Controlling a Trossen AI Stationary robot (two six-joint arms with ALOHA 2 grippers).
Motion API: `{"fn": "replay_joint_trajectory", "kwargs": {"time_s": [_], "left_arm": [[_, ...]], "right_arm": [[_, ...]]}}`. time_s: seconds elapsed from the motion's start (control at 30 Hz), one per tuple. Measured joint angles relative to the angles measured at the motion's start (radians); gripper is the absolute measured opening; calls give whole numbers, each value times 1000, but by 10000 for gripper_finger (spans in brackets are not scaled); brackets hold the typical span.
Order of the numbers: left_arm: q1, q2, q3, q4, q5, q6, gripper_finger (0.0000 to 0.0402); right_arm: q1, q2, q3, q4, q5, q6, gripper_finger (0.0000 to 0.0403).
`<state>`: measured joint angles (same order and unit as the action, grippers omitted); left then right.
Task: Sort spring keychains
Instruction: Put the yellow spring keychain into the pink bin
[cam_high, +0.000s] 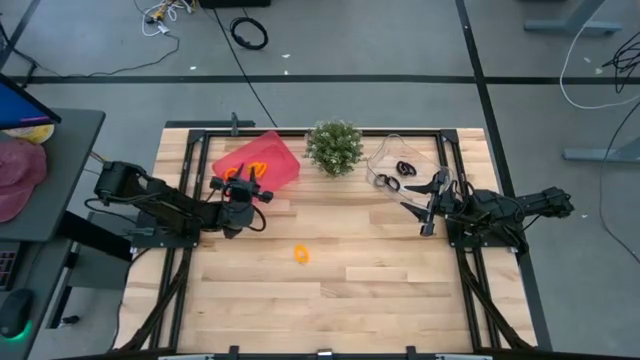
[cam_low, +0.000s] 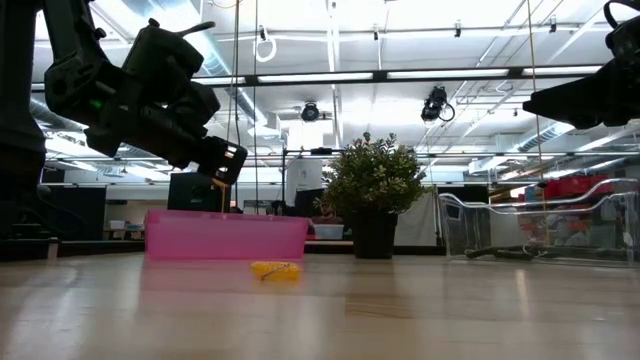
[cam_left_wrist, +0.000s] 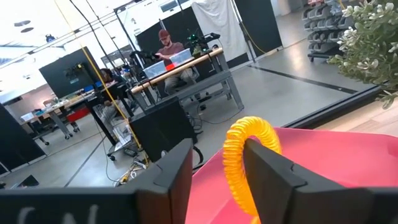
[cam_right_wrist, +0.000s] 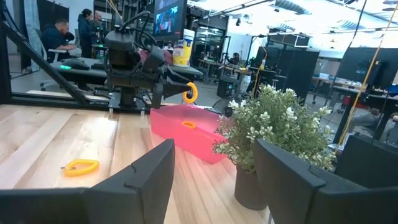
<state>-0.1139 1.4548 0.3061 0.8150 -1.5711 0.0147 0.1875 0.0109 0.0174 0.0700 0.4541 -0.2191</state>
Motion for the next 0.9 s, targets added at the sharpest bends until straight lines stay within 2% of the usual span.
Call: {"fn": "replay_joint_trajectory", "kwargs": {"time_s": [0.2,0.4,0.47,0.57,0.63,0.7,0.73,0.83,0.9], "left_arm": [[0,0,0,0,2,6,171],[31,-19,2,6,107,36,169],[28,-34,2,5,98,39,163],[4,-51,2,8,19,118,155],[-6,-51,2,2,3,155,151],[-7,-50,2,5,4,118,148],[0,-50,2,4,19,77,147],[30,-57,2,-1,181,-11,147],[36,-71,2,9,206,-40,146]], "right_arm": [[0,0,0,0,0,0,222],[0,0,0,0,0,0,222],[0,0,0,0,0,0,222],[0,0,0,0,0,0,222],[0,0,0,0,0,0,222],[0,0,0,0,0,0,222],[0,0,0,0,0,0,222],[0,0,0,0,0,0,222],[0,0,0,0,0,0,222]]}}
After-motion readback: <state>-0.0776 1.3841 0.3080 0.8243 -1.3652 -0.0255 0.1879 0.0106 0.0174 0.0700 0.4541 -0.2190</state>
